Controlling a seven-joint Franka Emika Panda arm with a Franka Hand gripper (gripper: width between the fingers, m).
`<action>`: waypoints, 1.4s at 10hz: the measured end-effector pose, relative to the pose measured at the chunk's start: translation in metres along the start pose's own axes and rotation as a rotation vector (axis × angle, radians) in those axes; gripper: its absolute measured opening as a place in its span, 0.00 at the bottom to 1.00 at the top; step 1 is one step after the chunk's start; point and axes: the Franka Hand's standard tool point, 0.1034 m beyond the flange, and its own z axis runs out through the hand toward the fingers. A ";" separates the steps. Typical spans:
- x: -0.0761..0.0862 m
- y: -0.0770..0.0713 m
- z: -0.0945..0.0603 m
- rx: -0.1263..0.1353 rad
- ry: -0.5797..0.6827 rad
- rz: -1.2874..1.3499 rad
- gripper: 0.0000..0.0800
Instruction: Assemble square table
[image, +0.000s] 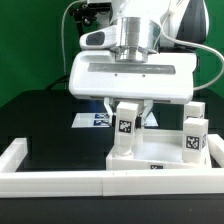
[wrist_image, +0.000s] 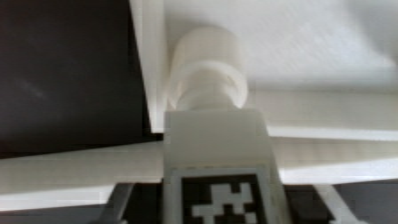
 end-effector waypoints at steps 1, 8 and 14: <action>-0.001 -0.001 0.002 -0.001 -0.002 -0.003 0.36; -0.005 -0.003 0.008 -0.008 0.026 -0.017 0.36; -0.005 -0.003 0.008 -0.008 0.026 -0.019 0.79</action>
Offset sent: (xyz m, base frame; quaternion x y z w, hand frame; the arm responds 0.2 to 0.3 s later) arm 0.0014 0.0013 -0.0089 -0.0032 0.0133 -0.0011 0.9999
